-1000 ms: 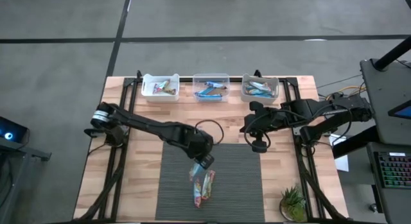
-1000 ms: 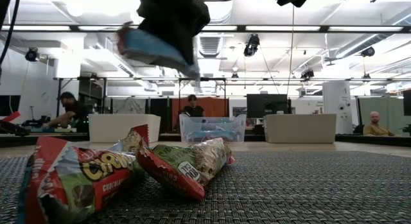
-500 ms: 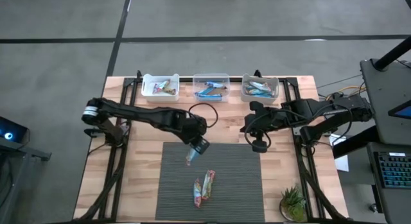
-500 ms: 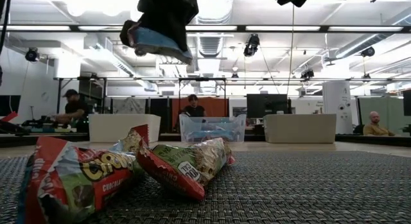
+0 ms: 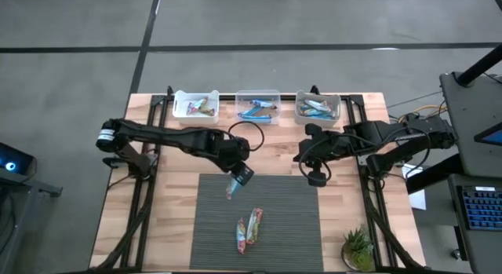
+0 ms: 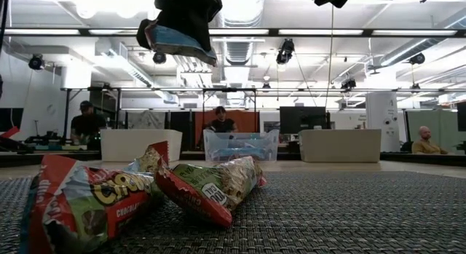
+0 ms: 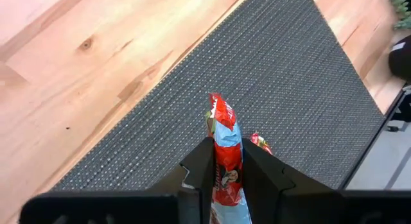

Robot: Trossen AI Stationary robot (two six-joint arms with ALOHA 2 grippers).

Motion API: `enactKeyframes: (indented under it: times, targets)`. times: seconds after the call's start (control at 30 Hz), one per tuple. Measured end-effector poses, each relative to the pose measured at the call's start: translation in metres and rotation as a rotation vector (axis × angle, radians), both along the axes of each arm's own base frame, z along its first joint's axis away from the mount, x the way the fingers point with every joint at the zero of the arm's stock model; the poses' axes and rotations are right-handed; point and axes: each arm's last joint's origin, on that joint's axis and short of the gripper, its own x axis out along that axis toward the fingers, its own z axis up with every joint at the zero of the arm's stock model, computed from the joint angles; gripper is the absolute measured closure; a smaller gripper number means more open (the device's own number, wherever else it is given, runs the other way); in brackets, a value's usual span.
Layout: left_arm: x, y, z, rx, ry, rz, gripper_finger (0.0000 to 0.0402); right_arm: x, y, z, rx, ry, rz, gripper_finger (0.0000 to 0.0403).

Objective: Pick and place Granola Bars by type
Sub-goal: Put the red granola bar into the white bin

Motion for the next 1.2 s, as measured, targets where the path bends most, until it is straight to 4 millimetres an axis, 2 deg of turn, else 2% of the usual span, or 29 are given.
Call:
enactKeyframes:
  times: [0.37,0.6,1.2]
  targets:
    - [-0.002,0.006,0.003,0.023,-0.012,-0.022,0.0349,0.0,0.0,0.0,0.02,-0.001,-0.023,0.0394]
    - [-0.009,0.014,0.014,0.044,-0.049,-0.034,0.0349,0.0,0.0,0.0,0.031,-0.002,-0.034,0.0394]
    - [-0.053,0.062,0.056,0.153,-0.156,0.016,0.0349,0.0,0.0,0.0,0.053,-0.004,-0.059,0.0394]
